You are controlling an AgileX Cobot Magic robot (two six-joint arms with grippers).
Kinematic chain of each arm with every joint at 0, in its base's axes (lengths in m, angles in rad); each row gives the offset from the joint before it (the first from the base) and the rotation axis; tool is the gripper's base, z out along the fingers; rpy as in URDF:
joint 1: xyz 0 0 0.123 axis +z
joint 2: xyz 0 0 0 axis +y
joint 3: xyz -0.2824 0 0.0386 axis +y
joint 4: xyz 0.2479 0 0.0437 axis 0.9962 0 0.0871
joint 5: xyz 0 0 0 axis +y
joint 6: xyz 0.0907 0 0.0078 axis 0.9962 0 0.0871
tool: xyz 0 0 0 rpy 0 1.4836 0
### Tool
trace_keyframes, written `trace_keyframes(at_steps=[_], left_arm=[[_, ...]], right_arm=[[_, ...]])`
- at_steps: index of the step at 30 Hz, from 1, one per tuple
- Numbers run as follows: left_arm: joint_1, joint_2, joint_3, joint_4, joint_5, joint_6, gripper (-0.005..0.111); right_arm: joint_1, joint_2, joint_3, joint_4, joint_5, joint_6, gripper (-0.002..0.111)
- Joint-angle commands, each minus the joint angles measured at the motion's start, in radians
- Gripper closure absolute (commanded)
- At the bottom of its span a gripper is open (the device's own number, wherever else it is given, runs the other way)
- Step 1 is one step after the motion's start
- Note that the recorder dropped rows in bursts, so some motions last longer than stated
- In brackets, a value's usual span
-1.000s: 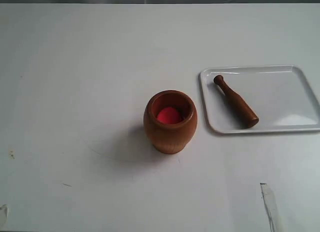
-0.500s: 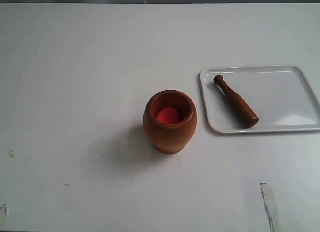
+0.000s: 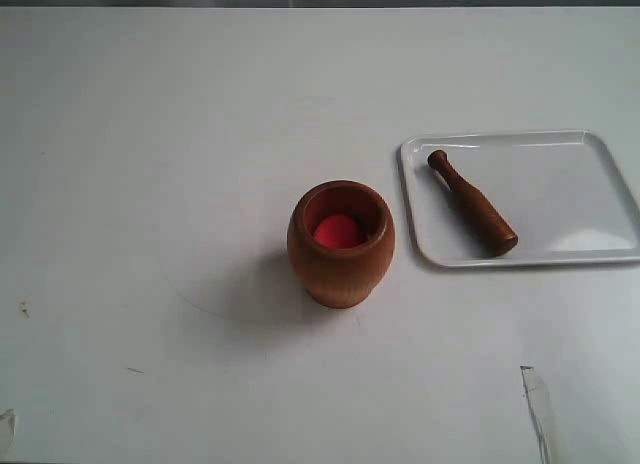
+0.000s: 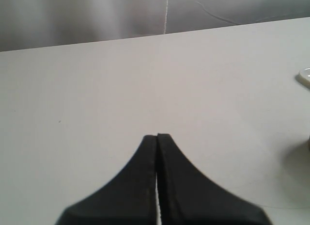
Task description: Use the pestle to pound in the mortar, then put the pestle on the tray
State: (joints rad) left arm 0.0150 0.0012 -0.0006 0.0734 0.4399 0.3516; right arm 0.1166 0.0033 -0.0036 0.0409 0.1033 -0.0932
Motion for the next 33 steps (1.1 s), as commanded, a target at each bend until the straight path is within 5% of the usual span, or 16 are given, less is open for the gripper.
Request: trace_keyframes(at_steps=[1,33], left_arm=[[-0.008,-0.001,0.001,-0.007,-0.003,-0.008,0.107],[-0.008,-0.001,0.001,-0.007,-0.003,-0.008,0.107]], right_arm=[[-0.024,-0.003,0.004,-0.024,0.041,0.008,0.108],[-0.024,-0.003,0.004,-0.024,0.041,0.067,0.108]])
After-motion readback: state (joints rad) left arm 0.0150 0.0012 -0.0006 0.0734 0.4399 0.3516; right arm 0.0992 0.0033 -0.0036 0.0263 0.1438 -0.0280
